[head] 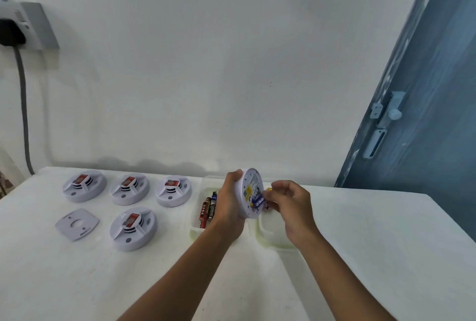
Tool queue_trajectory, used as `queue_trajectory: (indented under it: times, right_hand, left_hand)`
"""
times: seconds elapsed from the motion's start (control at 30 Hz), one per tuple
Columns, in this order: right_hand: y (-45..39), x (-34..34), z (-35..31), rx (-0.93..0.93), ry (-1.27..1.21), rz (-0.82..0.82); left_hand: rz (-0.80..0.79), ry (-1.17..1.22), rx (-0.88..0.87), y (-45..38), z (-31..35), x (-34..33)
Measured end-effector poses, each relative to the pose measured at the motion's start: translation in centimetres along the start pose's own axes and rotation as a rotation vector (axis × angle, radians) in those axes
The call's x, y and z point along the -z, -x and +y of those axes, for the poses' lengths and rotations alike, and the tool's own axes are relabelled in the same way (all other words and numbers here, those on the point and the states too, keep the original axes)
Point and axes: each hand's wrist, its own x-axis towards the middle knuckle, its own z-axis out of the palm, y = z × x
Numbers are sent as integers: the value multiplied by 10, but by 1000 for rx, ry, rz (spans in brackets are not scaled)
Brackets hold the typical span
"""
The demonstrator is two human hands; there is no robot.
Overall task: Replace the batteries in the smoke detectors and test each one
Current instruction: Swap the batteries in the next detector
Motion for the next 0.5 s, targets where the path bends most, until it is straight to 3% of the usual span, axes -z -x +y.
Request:
queue_trajectory:
  times: [0.07,0.17,0.3,0.5]
  right_hand:
    - [-12,6,-1,5,-82,70]
    - [-45,18,4,215,419,123]
    - [-80,13,22,168,1037,-80]
    - [-97,2,45,110,1234,-90]
  left_hand:
    - [18,-12,-25,-5,1,5]
    - [41,-23,-41,-10,3,12]
    - [36,-16,-26,-10,5,13]
    - [-6,21,-23,-12,8,17]
